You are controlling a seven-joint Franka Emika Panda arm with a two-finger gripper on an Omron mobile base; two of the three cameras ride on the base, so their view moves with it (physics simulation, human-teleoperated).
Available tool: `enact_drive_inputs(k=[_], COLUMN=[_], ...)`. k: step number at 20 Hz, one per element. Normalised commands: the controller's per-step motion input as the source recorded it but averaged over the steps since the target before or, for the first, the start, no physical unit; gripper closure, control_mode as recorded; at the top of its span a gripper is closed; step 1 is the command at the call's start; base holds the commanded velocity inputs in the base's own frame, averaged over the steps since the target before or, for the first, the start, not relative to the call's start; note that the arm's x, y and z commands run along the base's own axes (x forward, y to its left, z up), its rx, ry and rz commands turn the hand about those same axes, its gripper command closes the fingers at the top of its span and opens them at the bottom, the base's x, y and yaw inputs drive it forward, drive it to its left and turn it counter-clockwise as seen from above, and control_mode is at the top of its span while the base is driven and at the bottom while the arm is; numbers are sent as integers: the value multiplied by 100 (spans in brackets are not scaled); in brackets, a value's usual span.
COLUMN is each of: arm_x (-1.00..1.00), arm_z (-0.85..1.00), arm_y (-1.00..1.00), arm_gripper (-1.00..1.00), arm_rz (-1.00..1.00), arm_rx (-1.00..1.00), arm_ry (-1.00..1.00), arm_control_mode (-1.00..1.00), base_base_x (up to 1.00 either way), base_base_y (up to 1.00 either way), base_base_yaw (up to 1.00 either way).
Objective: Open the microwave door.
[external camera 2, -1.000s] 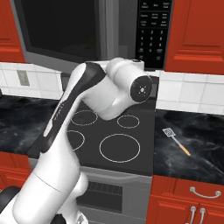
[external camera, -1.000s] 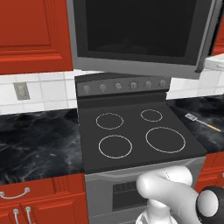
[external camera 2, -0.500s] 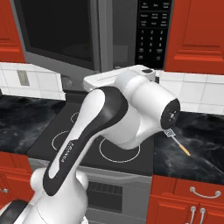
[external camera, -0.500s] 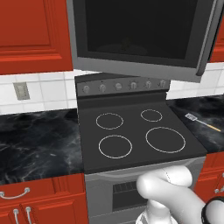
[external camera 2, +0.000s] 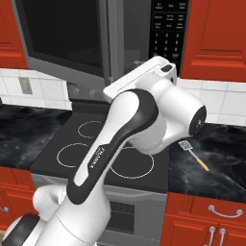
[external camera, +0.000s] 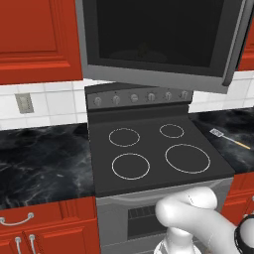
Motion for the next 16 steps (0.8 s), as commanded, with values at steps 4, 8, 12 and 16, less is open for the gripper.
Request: enact_drive_inputs(k=[4, 8, 12, 16], arm_x=[75, 49, 51, 31], arm_z=[-24, -1, 0, 0], arm_y=[-1, -36, -30, 1], arm_gripper=[-100, -100, -100, -100], arm_rz=[0, 2, 0, 0], arm_rx=[-33, -25, -21, -17], arm_ry=[-26, -25, -22, -23], arm_control_mode=[-100, -100, -100, -100], base_base_x=[0, 0, 0, 0], base_base_y=[0, 0, 0, 0], base_base_yaw=[0, 0, 0, 0])
